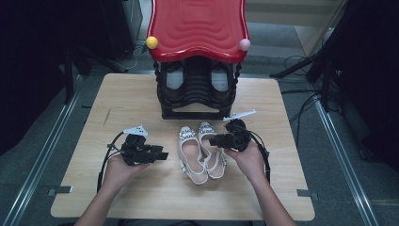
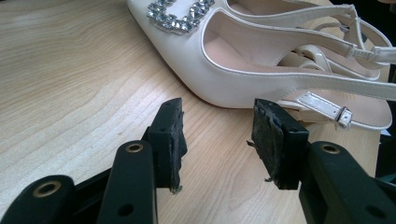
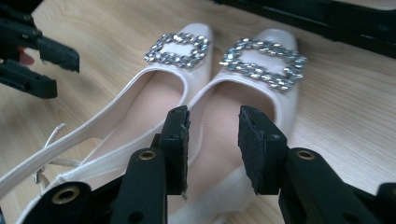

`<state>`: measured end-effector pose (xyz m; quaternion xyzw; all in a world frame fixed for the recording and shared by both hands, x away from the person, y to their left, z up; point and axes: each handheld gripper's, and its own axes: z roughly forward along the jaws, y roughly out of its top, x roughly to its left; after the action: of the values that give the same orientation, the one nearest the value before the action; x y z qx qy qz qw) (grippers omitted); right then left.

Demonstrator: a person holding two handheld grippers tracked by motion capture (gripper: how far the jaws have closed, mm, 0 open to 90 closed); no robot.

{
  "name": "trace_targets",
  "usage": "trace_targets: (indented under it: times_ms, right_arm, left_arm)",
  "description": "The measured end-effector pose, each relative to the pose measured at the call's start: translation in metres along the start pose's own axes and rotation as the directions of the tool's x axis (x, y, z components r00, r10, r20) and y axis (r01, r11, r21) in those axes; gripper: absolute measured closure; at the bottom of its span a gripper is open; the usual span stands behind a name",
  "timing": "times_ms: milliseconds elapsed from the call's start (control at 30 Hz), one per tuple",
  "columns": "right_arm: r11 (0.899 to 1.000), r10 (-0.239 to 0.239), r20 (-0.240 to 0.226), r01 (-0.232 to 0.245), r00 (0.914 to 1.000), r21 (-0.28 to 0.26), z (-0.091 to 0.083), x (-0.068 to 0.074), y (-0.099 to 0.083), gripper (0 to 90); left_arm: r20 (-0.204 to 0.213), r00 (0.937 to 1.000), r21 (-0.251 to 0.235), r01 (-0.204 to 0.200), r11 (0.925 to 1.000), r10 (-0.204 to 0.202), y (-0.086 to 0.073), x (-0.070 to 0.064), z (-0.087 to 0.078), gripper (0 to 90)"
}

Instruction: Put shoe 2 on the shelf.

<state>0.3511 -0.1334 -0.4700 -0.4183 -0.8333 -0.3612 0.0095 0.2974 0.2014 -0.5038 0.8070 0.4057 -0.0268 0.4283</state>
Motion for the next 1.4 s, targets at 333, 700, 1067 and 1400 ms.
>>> trace_targets:
  times_ms: [333, 700, 1067, 1400]
  right_arm:
    - [0.994, -0.022, 0.015, 0.02, 0.9997, 0.111, 0.018, 0.021, 0.02, 61.2]
    - [0.972, -0.024, 0.073, 0.006, 0.9971, 0.236, 0.04, 0.036, 0.02, 55.1]
    - [0.952, -0.03, 0.119, -0.008, 0.9924, 0.307, 0.052, 0.044, 0.012, 56.8]
    - [0.946, -0.072, 0.192, 0.006, 0.9788, 0.324, 0.052, 0.051, 0.014, 81.7]
  left_arm:
    - [-0.015, 0.9998, -0.008, -0.009, 0.9999, 0.009, 0.003, 0.004, -0.002, 53.4]
    - [-0.036, 0.9981, 0.007, -0.049, 0.9988, 0.049, 0.012, 0.007, 0.001, 53.3]
    - [-0.033, 0.9985, -0.006, -0.044, 0.999, 0.044, 0.017, 0.01, 0.003, 53.3]
    - [-0.037, 0.9985, -0.002, -0.04, 0.9992, 0.039, 0.016, 0.011, 0.003, 52.3]
